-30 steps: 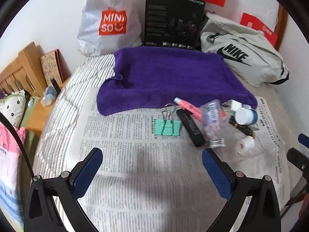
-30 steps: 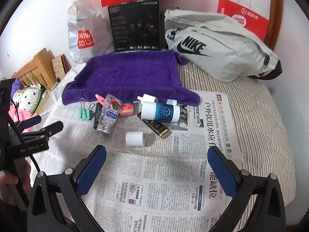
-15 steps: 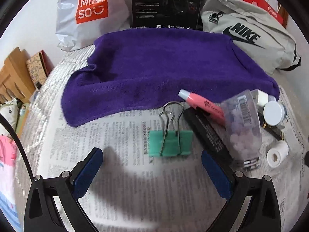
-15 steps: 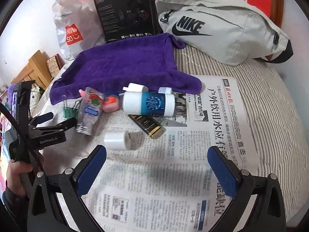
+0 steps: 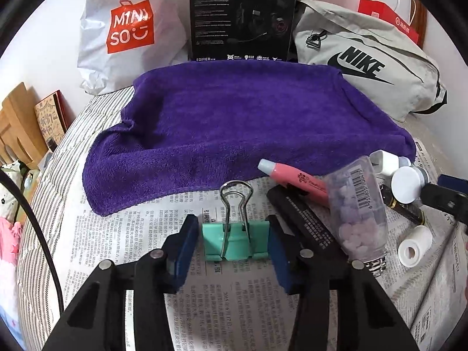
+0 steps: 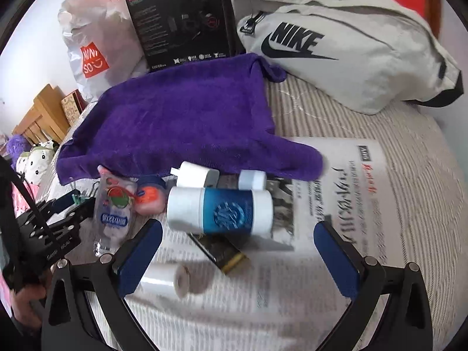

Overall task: Organize rigid objects
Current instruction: 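Grasp the green binder clip with the left tool while the right tool grasps the blue-white stick, then lift the clip with the left tool while the right tool lifts the stick toward the towel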

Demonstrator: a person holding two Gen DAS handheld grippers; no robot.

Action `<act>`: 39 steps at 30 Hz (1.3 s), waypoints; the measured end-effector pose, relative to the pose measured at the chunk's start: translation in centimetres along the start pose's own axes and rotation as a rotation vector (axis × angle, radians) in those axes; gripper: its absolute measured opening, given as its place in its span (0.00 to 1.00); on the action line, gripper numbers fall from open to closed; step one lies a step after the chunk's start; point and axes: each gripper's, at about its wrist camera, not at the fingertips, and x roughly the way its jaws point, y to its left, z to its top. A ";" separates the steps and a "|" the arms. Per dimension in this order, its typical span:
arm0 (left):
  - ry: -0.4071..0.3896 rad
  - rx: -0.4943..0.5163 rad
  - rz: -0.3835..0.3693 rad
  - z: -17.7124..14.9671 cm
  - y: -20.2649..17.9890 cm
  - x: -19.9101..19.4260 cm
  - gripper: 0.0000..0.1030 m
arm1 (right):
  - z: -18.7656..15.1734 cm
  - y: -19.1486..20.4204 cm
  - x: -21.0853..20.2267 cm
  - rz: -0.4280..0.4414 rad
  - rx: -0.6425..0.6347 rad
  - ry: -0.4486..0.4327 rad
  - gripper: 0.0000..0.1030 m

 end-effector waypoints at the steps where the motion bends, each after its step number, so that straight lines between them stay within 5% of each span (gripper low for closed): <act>1: -0.003 0.002 0.000 -0.1 -0.1 -0.1 0.42 | 0.2 0.1 0.5 -0.002 0.003 0.010 0.99; 11: -0.008 0.002 -0.006 0.0 -0.3 -0.1 0.42 | 0.9 -0.1 3.6 0.051 0.088 0.041 0.98; 17: -0.007 -0.001 -0.010 0.0 -0.2 -0.1 0.42 | 0.9 -0.3 3.1 0.087 0.067 0.024 0.74; 30: -0.005 0.016 -0.023 -0.1 -0.2 -0.2 0.42 | -0.1 0.5 2.8 0.024 -0.025 -0.006 0.74; 35: -0.005 0.018 -0.022 -0.1 -0.3 -0.3 0.42 | -0.3 1.1 3.0 0.036 -0.071 -0.010 0.84; 37: -0.006 0.016 -0.023 -0.1 -0.2 -0.3 0.42 | -0.7 2.6 3.4 -0.033 -0.163 -0.008 0.83; 39: -0.006 0.019 -0.025 -0.1 -0.2 -0.4 0.42 | -0.6 1.7 2.4 -0.072 -0.045 -0.094 0.76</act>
